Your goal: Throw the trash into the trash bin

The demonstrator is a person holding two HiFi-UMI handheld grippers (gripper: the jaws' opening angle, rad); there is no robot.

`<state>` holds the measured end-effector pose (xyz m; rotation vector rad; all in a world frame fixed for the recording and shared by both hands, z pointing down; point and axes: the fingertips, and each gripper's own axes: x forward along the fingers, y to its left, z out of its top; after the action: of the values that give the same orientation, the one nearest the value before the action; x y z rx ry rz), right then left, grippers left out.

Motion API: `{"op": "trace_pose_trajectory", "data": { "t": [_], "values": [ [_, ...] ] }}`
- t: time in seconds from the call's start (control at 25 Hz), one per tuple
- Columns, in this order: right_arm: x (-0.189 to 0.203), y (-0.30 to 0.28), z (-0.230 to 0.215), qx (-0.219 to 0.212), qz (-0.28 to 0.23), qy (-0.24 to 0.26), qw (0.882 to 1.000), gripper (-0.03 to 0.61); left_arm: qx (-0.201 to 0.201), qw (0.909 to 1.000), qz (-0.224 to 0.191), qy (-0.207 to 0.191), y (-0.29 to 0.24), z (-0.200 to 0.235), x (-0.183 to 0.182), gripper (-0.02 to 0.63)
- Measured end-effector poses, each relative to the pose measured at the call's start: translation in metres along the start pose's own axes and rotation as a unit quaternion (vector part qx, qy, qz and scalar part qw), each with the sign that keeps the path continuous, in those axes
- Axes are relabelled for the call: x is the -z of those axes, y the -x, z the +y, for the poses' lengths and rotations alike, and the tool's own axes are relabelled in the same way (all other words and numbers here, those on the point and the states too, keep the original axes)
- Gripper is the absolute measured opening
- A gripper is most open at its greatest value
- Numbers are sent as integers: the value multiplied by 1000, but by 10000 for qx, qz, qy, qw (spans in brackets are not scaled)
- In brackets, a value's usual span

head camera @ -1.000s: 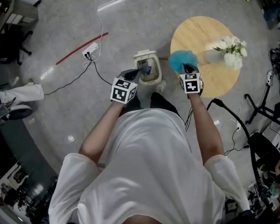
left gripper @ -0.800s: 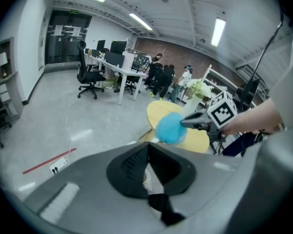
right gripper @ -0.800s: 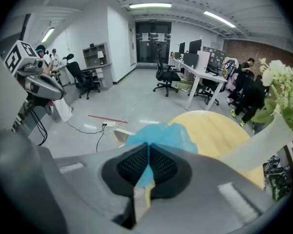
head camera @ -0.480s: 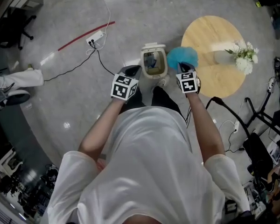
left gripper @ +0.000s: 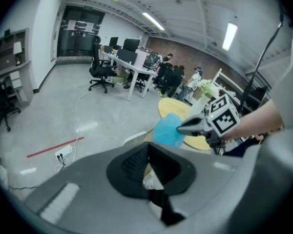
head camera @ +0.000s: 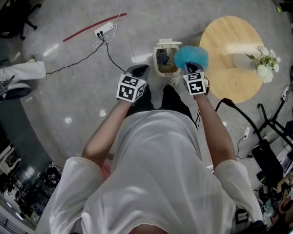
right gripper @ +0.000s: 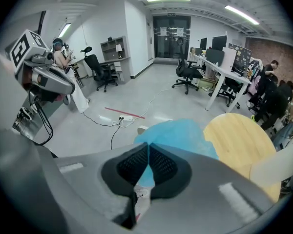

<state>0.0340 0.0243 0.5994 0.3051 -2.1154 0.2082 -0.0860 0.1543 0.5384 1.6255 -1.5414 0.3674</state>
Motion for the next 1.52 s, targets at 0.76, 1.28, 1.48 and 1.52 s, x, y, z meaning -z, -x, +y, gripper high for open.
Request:
{"op": "trace_pose_trajectory", "data": {
  "t": [0.76, 1.28, 1.48, 1.52],
  "values": [
    [0, -43, 47, -345, 256, 157, 9990, 3, -44, 9996, 118, 259, 7, 34, 27, 5],
    [25, -78, 50, -514, 502, 351, 9968, 3, -142, 9977, 224, 623, -17, 56, 55, 5],
    [41, -98, 45, -561, 637, 262, 9960, 3, -151, 9964, 249, 798, -32, 59, 69, 4],
    [43, -102, 44, -570, 665, 239, 9959, 3, -162, 9960, 247, 840, -35, 60, 71, 5]
  ]
}}
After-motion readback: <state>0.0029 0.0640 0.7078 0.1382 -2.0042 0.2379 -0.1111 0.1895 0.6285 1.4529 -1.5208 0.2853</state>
